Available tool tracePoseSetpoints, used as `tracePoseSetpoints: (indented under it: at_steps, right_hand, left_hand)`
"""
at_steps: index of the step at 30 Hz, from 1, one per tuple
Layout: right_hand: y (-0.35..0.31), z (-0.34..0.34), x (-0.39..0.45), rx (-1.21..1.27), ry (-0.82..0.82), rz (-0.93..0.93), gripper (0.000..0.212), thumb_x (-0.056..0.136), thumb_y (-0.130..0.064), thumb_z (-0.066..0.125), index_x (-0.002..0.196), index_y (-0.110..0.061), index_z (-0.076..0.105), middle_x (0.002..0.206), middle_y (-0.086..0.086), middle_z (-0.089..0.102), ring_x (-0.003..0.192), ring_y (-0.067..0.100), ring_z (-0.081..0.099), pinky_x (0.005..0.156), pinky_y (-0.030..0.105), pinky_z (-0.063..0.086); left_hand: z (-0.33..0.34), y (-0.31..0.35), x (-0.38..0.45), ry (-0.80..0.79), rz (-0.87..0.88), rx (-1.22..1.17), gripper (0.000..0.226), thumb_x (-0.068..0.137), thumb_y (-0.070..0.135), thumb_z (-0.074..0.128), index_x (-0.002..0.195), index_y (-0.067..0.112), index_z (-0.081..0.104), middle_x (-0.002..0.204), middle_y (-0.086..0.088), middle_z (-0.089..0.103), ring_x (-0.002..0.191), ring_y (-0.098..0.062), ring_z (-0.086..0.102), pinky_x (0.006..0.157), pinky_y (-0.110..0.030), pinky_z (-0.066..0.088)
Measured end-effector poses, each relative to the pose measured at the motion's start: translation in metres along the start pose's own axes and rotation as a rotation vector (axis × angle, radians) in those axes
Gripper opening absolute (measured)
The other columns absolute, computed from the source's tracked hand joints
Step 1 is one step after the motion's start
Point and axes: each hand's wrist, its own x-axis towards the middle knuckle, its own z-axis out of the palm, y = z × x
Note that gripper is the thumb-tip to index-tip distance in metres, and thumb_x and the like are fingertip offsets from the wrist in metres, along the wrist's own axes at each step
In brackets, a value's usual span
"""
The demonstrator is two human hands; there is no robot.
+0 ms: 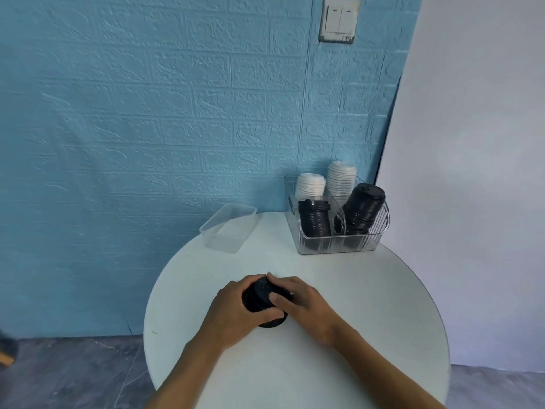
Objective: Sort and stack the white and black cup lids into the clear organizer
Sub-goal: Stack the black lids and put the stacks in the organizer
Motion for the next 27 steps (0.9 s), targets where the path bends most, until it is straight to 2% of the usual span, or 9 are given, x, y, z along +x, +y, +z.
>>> tracePoseSetpoints:
  at_steps: [3,6,8,12,14,16,20,24,27]
  right_hand:
    - [0.002,-0.002,-0.002,-0.062,-0.037,-0.003,0.074,0.077,-0.065,0.071,0.145,-0.052,0.044,0.132,-0.027,0.05,0.126,-0.006,0.048,0.109,0.021,0.042]
    - [0.003,-0.002,-0.003,-0.133,-0.047,-0.038,0.091,0.069,-0.058,0.081,0.15,-0.049,0.038,0.134,-0.032,0.043,0.129,-0.011,0.042,0.106,0.009,0.035]
    - [0.002,-0.001,-0.003,-0.128,-0.025,-0.055,0.093,0.066,-0.055,0.082,0.15,-0.044,0.042,0.134,-0.031,0.043,0.128,-0.011,0.043,0.107,0.01,0.036]
    - [-0.001,-0.005,-0.004,-0.099,0.004,-0.076,0.094,0.063,-0.051,0.087,0.147,-0.034,0.05,0.134,-0.026,0.049,0.129,-0.002,0.048,0.112,0.022,0.041]
    - [-0.003,-0.01,-0.004,-0.08,0.026,-0.074,0.092,0.062,-0.045,0.09,0.145,-0.032,0.053,0.133,-0.024,0.051,0.126,0.0,0.052,0.111,0.026,0.044]
    - [-0.004,-0.015,-0.005,-0.056,0.056,-0.078,0.087,0.062,-0.036,0.094,0.141,-0.032,0.057,0.131,-0.022,0.055,0.122,0.002,0.056,0.107,0.029,0.048]
    - [-0.017,-0.038,0.0,0.046,0.176,-0.079,0.073,0.063,-0.01,0.096,0.127,-0.023,0.064,0.121,-0.003,0.069,0.108,0.017,0.068,0.093,0.04,0.059]
    - [-0.043,-0.08,0.023,0.133,0.234,-0.087,0.068,0.066,-0.002,0.092,0.126,-0.014,0.062,0.117,0.01,0.071,0.097,0.018,0.074,0.081,0.029,0.061]
    - [-0.062,-0.112,0.045,0.149,0.307,-0.122,0.065,0.068,0.001,0.09,0.126,-0.008,0.063,0.118,0.013,0.07,0.1,0.025,0.074,0.084,0.035,0.062]
  left_hand:
    - [0.0,-0.001,-0.001,-0.045,0.067,0.052,0.087,0.049,0.067,0.092,0.126,0.068,0.05,0.111,0.04,0.065,0.106,0.01,0.06,0.083,-0.015,0.051]
    - [0.0,-0.006,0.0,-0.073,0.073,0.052,0.098,0.049,0.064,0.092,0.136,0.064,0.047,0.117,0.037,0.064,0.112,0.006,0.06,0.093,-0.021,0.053]
    - [0.0,-0.009,-0.001,-0.081,0.077,0.043,0.101,0.049,0.064,0.092,0.137,0.066,0.042,0.12,0.037,0.061,0.115,0.009,0.057,0.096,-0.021,0.052]
    - [0.004,-0.013,-0.001,-0.068,0.081,0.036,0.118,0.049,0.069,0.089,0.151,0.054,0.032,0.127,0.038,0.052,0.119,0.009,0.054,0.101,-0.021,0.049]
    - [0.005,-0.011,0.0,-0.05,0.112,0.048,0.115,0.049,0.07,0.089,0.145,0.066,0.027,0.123,0.042,0.052,0.116,0.012,0.055,0.097,-0.017,0.049]
    - [0.008,-0.006,0.004,-0.029,0.139,0.031,0.109,0.049,0.066,0.093,0.138,0.072,0.031,0.121,0.044,0.055,0.113,0.012,0.058,0.095,-0.017,0.052]
    - [0.007,0.021,0.026,0.03,0.179,-0.033,0.087,0.054,0.052,0.096,0.125,0.058,0.046,0.117,0.039,0.061,0.106,0.005,0.065,0.089,-0.023,0.059]
    - [-0.001,0.062,0.07,0.079,0.226,-0.1,0.075,0.057,0.041,0.099,0.117,0.05,0.054,0.113,0.029,0.067,0.102,0.007,0.065,0.085,-0.012,0.054]
    - [-0.006,0.09,0.112,0.097,0.238,-0.128,0.077,0.06,0.034,0.101,0.122,0.04,0.057,0.113,0.021,0.065,0.093,0.007,0.065,0.078,-0.006,0.05]
